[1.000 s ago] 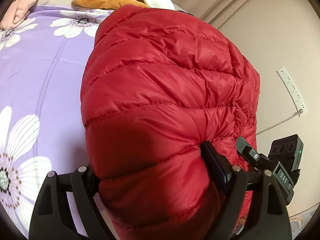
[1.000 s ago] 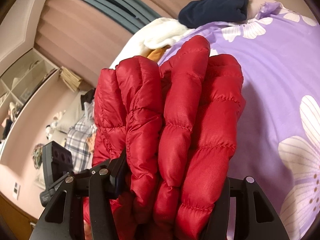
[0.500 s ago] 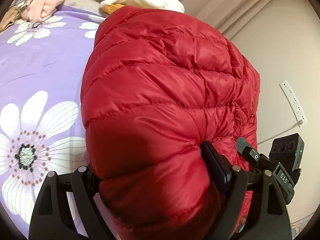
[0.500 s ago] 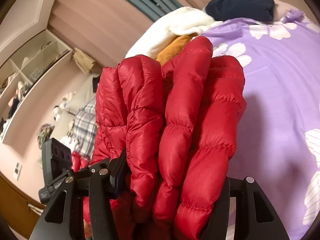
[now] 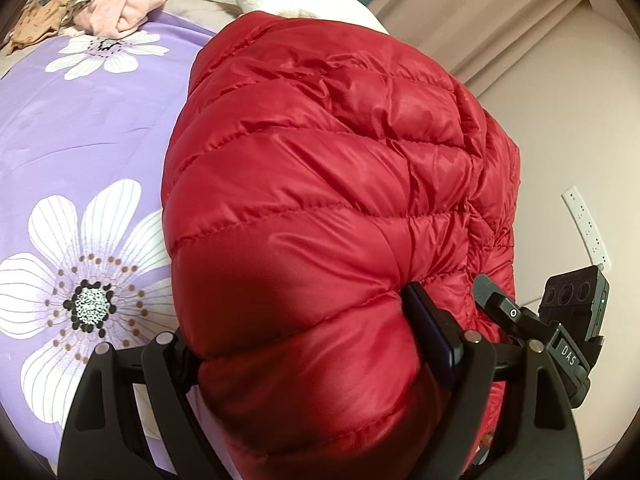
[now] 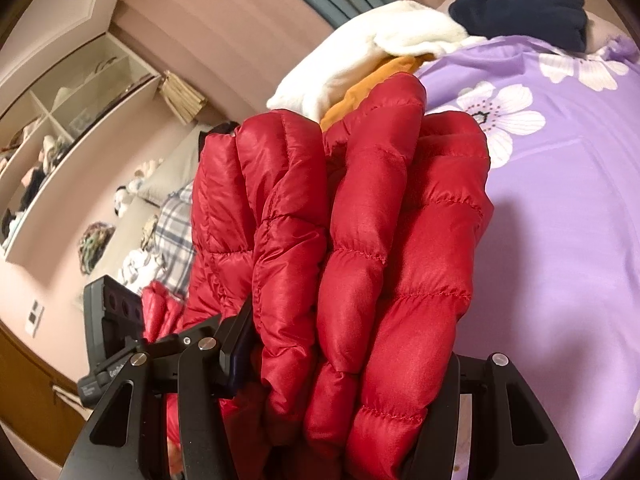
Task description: Fold large clothes
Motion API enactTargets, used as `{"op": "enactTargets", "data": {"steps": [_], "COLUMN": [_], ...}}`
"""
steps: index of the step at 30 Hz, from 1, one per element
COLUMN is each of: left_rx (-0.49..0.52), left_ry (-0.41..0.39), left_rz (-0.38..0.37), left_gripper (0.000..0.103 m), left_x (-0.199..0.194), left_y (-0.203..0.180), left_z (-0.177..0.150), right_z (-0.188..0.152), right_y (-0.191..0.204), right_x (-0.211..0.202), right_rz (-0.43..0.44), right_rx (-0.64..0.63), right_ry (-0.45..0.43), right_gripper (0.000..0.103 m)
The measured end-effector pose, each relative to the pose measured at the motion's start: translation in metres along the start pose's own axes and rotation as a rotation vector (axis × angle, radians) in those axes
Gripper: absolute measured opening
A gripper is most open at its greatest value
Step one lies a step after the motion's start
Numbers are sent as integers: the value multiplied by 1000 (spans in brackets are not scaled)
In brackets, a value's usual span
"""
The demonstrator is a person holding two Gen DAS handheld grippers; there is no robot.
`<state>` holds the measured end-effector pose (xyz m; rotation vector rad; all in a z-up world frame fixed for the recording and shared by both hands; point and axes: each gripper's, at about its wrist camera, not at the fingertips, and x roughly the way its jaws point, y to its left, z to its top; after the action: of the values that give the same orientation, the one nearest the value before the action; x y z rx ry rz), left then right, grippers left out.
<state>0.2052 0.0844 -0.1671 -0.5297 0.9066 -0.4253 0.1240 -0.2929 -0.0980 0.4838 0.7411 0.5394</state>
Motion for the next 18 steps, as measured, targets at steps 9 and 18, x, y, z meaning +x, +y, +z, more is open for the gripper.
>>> {"op": "enactTargets", "data": {"steps": [9, 18], "left_rx": [-42, -67], "left_ry": [-9, -9], "left_rz": [1, -3], "left_gripper": [86, 86], "left_x": [-6, -3], "left_y": [19, 28], "left_z": [6, 14], "right_z": [1, 3], "right_y": [2, 3], "right_x": [6, 12], "right_rz": [-1, -9], "right_rx": [-30, -49], "right_ry": [35, 55], "right_gripper": [57, 57]}}
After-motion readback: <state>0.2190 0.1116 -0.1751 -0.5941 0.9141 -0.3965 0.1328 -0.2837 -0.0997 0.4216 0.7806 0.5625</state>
